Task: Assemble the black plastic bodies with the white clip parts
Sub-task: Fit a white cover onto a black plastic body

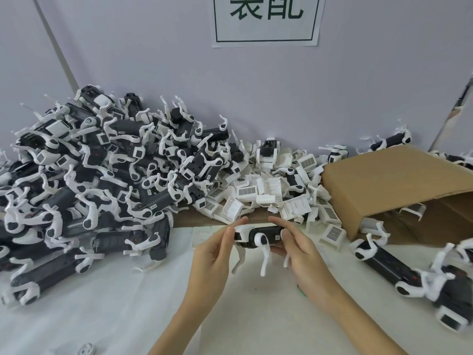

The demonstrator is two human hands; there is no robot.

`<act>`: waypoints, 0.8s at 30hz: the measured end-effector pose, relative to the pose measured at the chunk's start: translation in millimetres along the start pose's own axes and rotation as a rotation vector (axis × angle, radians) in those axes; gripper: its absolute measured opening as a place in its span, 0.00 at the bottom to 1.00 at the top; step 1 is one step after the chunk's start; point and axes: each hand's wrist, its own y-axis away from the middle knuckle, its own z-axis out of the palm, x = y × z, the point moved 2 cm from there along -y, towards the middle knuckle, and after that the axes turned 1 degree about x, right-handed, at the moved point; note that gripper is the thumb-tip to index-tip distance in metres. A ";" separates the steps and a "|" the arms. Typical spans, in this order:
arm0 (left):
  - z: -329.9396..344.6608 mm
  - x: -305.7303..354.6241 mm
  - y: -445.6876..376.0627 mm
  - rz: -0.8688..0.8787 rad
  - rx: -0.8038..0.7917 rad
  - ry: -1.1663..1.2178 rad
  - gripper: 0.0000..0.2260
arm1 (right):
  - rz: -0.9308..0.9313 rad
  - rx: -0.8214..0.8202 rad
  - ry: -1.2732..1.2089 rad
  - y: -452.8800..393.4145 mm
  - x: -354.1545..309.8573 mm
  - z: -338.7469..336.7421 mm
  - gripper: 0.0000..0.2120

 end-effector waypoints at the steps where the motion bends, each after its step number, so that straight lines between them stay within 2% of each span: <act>1: 1.2 -1.9 0.6 -0.004 -0.009 0.001 0.19 | -0.001 0.009 -0.016 0.0 -0.2 0.1 0.17; 4: 6.6 -5.7 1.6 -0.031 -0.004 0.035 0.20 | 0.029 0.023 -0.062 0.9 0.5 2.2 0.16; 7: 5.4 -9.1 -0.6 -0.081 0.094 0.048 0.22 | 0.004 0.050 -0.022 2.4 -2.2 3.1 0.12; 10: 3.1 -11.5 -1.8 -0.164 0.053 0.138 0.23 | -0.060 0.072 0.008 2.1 -1.1 2.7 0.08; 12: 1.7 -12.9 -2.1 -0.211 0.051 0.154 0.22 | -0.103 0.039 0.038 1.4 0.3 3.9 0.09; 16: -0.9 -18.8 -4.8 -0.213 0.159 0.213 0.19 | -0.174 -0.072 0.096 1.3 -8.8 -1.1 0.15; 21: -2.8 -23.4 -6.1 -0.158 0.212 0.204 0.22 | -0.271 0.060 0.557 -11.0 -17.9 -39.7 0.15; 24: -2.2 -26.6 -7.5 -0.116 0.232 0.192 0.22 | -0.117 -0.071 0.801 -15.0 -20.2 -61.2 0.20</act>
